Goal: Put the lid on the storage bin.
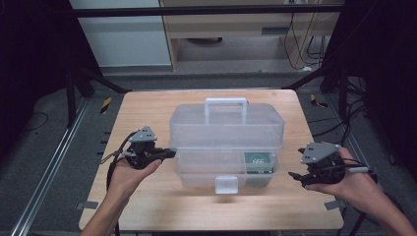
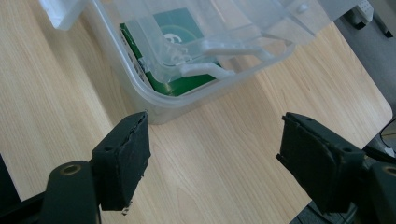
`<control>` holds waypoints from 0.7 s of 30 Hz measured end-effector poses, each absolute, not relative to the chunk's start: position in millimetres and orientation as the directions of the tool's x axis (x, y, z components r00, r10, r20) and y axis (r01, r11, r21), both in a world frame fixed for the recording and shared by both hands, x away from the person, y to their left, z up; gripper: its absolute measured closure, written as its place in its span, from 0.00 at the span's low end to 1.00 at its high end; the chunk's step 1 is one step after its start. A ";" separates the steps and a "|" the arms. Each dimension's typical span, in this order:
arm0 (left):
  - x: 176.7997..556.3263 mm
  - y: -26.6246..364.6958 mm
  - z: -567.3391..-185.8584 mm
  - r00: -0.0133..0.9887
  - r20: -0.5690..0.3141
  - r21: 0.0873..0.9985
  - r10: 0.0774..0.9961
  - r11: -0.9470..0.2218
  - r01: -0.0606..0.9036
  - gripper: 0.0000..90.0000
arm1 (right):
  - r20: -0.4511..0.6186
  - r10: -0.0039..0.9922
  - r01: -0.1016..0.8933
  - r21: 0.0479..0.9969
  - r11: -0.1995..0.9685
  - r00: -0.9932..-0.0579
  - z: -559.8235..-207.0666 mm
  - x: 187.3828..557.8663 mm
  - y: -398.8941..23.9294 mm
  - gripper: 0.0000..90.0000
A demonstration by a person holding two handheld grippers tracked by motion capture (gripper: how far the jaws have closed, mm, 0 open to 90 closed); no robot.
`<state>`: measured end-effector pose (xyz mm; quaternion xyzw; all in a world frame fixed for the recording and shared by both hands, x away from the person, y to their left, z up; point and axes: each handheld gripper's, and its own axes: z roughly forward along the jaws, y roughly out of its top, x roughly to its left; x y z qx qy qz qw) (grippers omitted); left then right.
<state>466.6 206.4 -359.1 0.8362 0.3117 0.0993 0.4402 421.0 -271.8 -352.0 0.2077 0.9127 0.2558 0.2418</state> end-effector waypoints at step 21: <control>461.0 207.8 -372.4 0.791 -0.102 0.793 0.603 -0.432 0.431 0.97 | -0.321 0.533 0.294 0.564 0.772 -0.783 -360.8 422.8 -285.7 0.27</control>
